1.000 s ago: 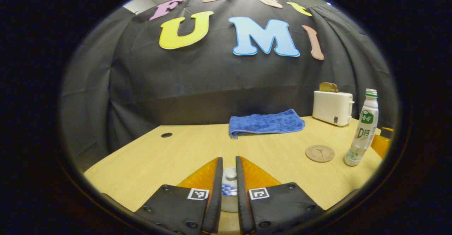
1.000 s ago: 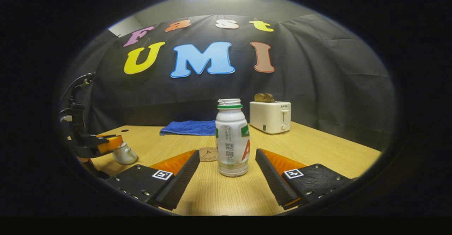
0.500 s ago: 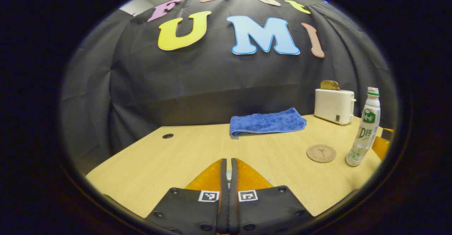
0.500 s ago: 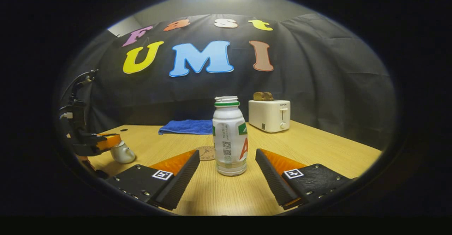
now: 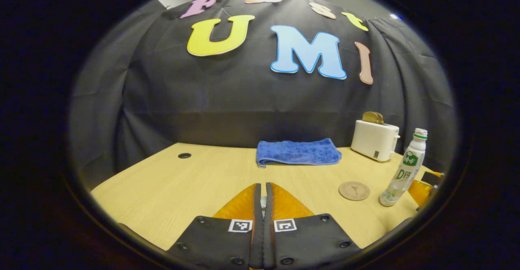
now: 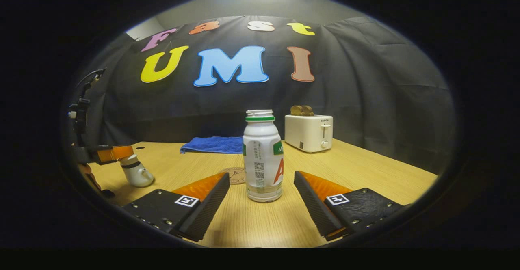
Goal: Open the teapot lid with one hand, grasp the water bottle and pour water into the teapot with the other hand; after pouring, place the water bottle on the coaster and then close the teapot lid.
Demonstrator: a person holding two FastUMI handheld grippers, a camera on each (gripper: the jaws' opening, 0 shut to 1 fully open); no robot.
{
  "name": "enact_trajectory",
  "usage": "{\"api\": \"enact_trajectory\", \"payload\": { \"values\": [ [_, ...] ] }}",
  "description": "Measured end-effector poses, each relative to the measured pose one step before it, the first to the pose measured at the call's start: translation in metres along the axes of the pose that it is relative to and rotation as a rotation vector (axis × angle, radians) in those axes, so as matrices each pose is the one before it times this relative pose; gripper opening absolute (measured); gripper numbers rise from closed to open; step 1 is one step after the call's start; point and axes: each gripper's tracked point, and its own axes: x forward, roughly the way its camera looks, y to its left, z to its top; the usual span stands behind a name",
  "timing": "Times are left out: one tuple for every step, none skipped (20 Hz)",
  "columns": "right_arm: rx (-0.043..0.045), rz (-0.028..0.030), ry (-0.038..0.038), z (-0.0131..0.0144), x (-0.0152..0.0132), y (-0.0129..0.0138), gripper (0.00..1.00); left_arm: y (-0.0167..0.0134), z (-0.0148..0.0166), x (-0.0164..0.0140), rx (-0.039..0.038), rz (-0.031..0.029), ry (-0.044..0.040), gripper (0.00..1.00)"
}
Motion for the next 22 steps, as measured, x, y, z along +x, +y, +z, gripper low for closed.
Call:
{"api": "enact_trajectory", "payload": {
  "values": [
    [-0.00475, -0.00105, -0.00195, 0.00056, 0.00007, -0.00068, 0.98, 0.00144, 0.00579, -0.00305, -0.00915, -0.00317, -0.00888, 0.05],
    [-0.00307, -0.00073, -0.00105, 0.00107, 0.00062, -0.00015, 0.98, 0.00185, 0.00555, -0.00332, -0.00415, 0.00101, -0.00963, 0.05],
    [-0.00031, -0.00008, -0.00043, 0.00034, 0.0004, -0.00005, 0.98, 0.00319, 0.00384, -0.00342, 0.00117, 0.00364, -0.00863, 0.1],
    [0.00084, -0.00035, 0.00144, 0.00071, 0.00072, -0.00042, 0.98, 0.00336, 0.00454, -0.00302, 0.00552, 0.00628, -0.00606, 0.1],
    [-0.00011, -0.00083, 0.00154, -0.00047, 0.0013, -0.00038, 0.98, 0.00468, 0.00271, -0.00337, 0.00899, 0.00899, -0.00545, 0.1],
    [-0.00131, -0.0028, 0.00248, 0.00002, 0.00121, -0.0008, 0.98, 0.00539, 0.00308, -0.00374, 0.00912, 0.00907, -0.00571, 0.1],
    [-0.00282, -0.00245, 0.00245, -0.00057, 0.00171, -0.00061, 0.98, 0.00476, 0.00211, -0.0028, 0.00824, 0.0084, -0.00546, 0.1],
    [-0.00325, -0.00116, 0.00431, 0.00036, 0.00167, -0.00093, 0.98, 0.00534, 0.00141, -0.0024, 0.00755, 0.00992, -0.00418, 0.1],
    [-0.00261, 0.00339, 0.00719, -0.00107, 0.00293, 0.0004, 0.98, 0.00454, -0.00027, -0.00337, 0.00677, 0.0098, -0.00259, 0.1],
    [0.00082, 0.00322, 0.00923, -0.00019, 0.00356, -0.00031, 0.98, 0.00498, -0.00002, -0.00186, 0.00399, 0.00893, -0.00083, 0.1],
    [0.00368, 0.00233, 0.00639, 0.00031, 0.00364, -0.00086, 0.98, 0.00461, -0.00127, -0.00277, 0.00159, 0.0074, -0.00106, 0.1],
    [0.00333, 0.00079, 0.004, 0.00161, 0.00309, -0.00038, 0.98, 0.00436, -0.00081, -0.00147, -0.00026, 0.00737, 0.00125, 0.1],
    [-0.00115, 0.00081, 0.00585, 0.00014, 0.00427, -0.00009, 0.98, 0.00406, -0.00266, -0.00279, -0.00186, 0.00631, 0.00277, 0.1],
    [-0.0059, 0.0031, 0.00586, 0.00068, 0.00353, 0.00078, 0.98, 0.00405, -0.00211, -0.00062, -0.00371, 0.00549, 0.00557, 0.1],
    [-0.00958, 0.00098, 0.00681, -0.00101, 0.00466, 0.00051, 0.98, 0.00398, -0.00496, -0.00123, -0.00491, 0.00542, 0.00629, 0.1],
    [-0.01146, -0.00034, 0.00655, -0.00066, 0.00319, 0.0002, 0.98, 0.00425, -0.00095, -0.0009, -0.00498, 0.00591, 0.00402, 0.05],
    [-0.0127, -0.00292, 0.00753, -0.00225, 0.00382, -0.00109, 0.98, 0.00422, -0.00262, -0.0005, -0.00459, 0.00658, 0.00201, 0.1],
    [-0.0114, -0.00479, 0.00919, -0.00256, 0.00337, -0.00089, 0.98, 0.00412, -0.00144, -0.00039, -0.00341, 0.00646, 0.00223, 0.1],
    [-0.00392, -0.00258, 0.00813, -0.00375, 0.0029, -0.0009, 0.98, 0.00479, -0.00178, -0.00072, -0.00399, 0.00648, 0.0019, 0.1],
    [0.00216, 0.00425, 0.00755, -0.00286, 0.00252, 0.00065, 0.98, 0.00451, -0.00126, -0.00056, -0.00476, 0.00503, 0.00321, 0.1],
    [0.00414, -0.00042, 0.00638, -0.00194, 0.00156, 0.00064, 0.98, 0.00255, -0.00195, 0.0001, -0.00352, 0.00394, 0.00358, 0.1],
    [-0.00097, -0.00098, 0.01105, -0.00198, 0.00259, -0.00059, 0.98, 0.00314, -0.00019, -0.00059, -0.0018, 0.00413, 0.00325, 0.1]
  ]
}}
